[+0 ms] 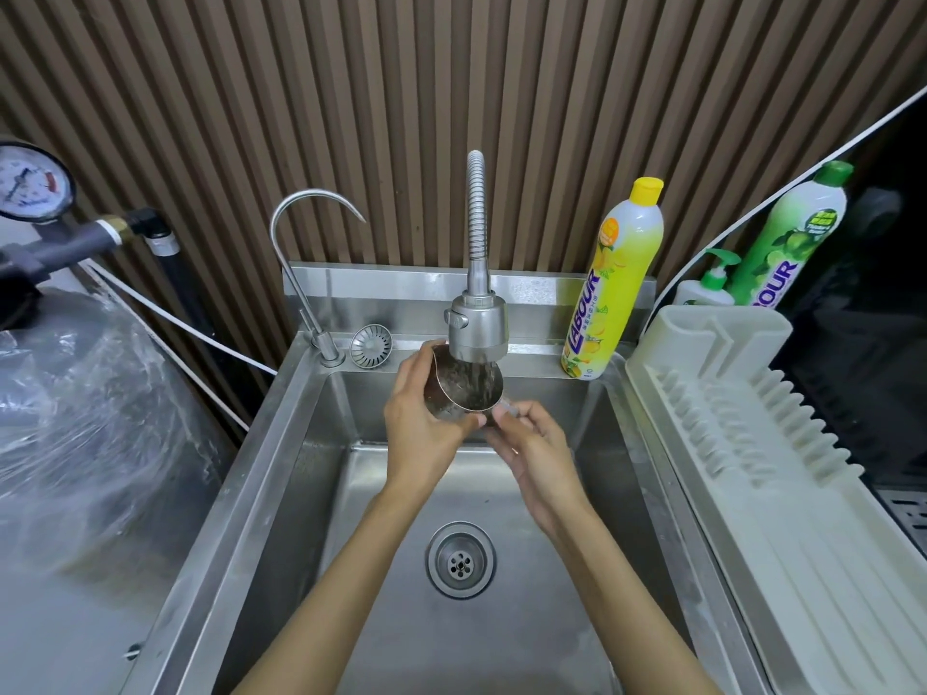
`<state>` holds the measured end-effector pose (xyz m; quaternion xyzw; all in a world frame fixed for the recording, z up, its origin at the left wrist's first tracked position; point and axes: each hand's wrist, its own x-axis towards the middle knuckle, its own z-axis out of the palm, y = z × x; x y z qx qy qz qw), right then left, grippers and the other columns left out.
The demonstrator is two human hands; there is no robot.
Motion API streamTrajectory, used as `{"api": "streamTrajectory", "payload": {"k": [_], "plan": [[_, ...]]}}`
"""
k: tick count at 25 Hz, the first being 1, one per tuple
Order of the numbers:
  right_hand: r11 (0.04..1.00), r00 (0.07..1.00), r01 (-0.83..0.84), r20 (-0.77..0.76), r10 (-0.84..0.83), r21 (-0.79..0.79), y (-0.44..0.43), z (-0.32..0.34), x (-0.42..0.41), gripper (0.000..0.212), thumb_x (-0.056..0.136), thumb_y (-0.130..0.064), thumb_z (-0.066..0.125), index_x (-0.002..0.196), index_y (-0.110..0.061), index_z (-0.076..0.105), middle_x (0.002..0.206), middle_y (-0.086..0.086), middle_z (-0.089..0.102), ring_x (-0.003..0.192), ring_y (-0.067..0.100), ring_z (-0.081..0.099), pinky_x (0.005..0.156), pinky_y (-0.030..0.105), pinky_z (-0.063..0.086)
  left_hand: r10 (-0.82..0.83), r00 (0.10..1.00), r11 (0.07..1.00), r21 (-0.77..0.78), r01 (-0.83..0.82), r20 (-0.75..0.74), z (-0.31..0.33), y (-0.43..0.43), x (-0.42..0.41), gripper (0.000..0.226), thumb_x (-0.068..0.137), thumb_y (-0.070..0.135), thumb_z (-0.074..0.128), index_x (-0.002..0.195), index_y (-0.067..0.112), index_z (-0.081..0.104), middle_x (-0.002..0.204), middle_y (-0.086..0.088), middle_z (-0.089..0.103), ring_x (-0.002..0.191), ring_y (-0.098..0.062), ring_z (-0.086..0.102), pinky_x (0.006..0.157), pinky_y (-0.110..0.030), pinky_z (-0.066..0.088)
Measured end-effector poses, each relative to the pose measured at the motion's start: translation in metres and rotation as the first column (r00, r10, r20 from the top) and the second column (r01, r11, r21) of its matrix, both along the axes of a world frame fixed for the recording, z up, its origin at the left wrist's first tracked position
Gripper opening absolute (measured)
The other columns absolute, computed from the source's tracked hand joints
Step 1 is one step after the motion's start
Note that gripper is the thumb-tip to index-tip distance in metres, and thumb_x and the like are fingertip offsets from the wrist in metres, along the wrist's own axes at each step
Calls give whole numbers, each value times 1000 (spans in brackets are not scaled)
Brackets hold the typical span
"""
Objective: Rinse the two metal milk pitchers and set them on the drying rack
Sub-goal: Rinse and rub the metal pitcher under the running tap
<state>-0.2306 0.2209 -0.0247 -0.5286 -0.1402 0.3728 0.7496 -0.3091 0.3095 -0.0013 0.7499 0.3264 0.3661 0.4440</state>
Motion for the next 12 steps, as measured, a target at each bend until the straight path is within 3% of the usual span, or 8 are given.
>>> {"api": "streamTrajectory", "payload": {"k": [2, 4, 6, 7, 9, 10, 12], "plan": [[997, 994, -71, -81, 74, 39, 2, -3, -2, 17, 89, -9, 54, 74, -10, 48, 88, 13, 66, 88, 24, 62, 90, 30, 54, 80, 991, 994, 78, -72, -106, 8, -3, -8, 81, 54, 15, 85, 127, 12, 51, 120, 0, 52, 104, -10, 50, 81, 4, 31], [994, 994, -96, -58, 93, -59, 5, 3, 3, 17, 88, -13, 58, 73, -10, 50, 76, 11, 66, 78, 24, 64, 81, 33, 58, 106, 963, 994, 24, -103, -246, 7, 3, -11, 75, 59, 24, 83, 126, 11, 51, 124, -6, 52, 113, -19, 52, 88, -11, 34], [951, 972, 10, 225, 62, -308, 12, 10, 9, 18, 82, -17, 64, 69, -11, 54, 73, 13, 62, 74, 25, 61, 75, 33, 58, 7, 930, 981, -178, -77, -367, -2, 19, -11, 62, 63, 29, 81, 117, 12, 57, 119, -8, 59, 111, -23, 56, 93, -26, 41], [892, 894, 115, 437, 98, -436, 16, 15, 11, 17, 79, -19, 66, 68, -12, 56, 72, 11, 61, 73, 25, 58, 70, 29, 54, -92, 920, 952, -305, -31, -381, -8, 25, -12, 52, 64, 29, 80, 110, 13, 62, 112, -7, 63, 105, -22, 59, 89, -28, 44], [783, 633, 279, 720, 285, -556, 29, 23, 9, 9, 81, -19, 62, 76, -11, 59, 77, 13, 63, 77, 28, 56, 66, 31, 43, -280, 913, 820, -568, 68, -296, -22, 30, -11, 28, 69, 19, 74, 96, 12, 67, 94, -5, 67, 88, -17, 59, 77, -25, 44], [754, 500, 317, 777, 382, -575, 37, 24, 8, 8, 83, -16, 58, 83, -9, 60, 86, 16, 66, 84, 32, 58, 70, 32, 43, -309, 923, 742, -665, 84, -228, -27, 29, -7, 14, 74, 10, 69, 88, 12, 66, 84, -4, 66, 80, -14, 56, 73, -22, 43], [731, 233, 350, 810, 538, -586, 56, 20, 10, 25, 85, -11, 47, 104, -5, 62, 102, 20, 66, 96, 36, 59, 77, 36, 45, -272, 955, 618, -782, 81, -117, -38, 34, 7, 23, 81, -7, 54, 74, 14, 59, 61, -1, 64, 66, -12, 55, 69, -20, 45]]}}
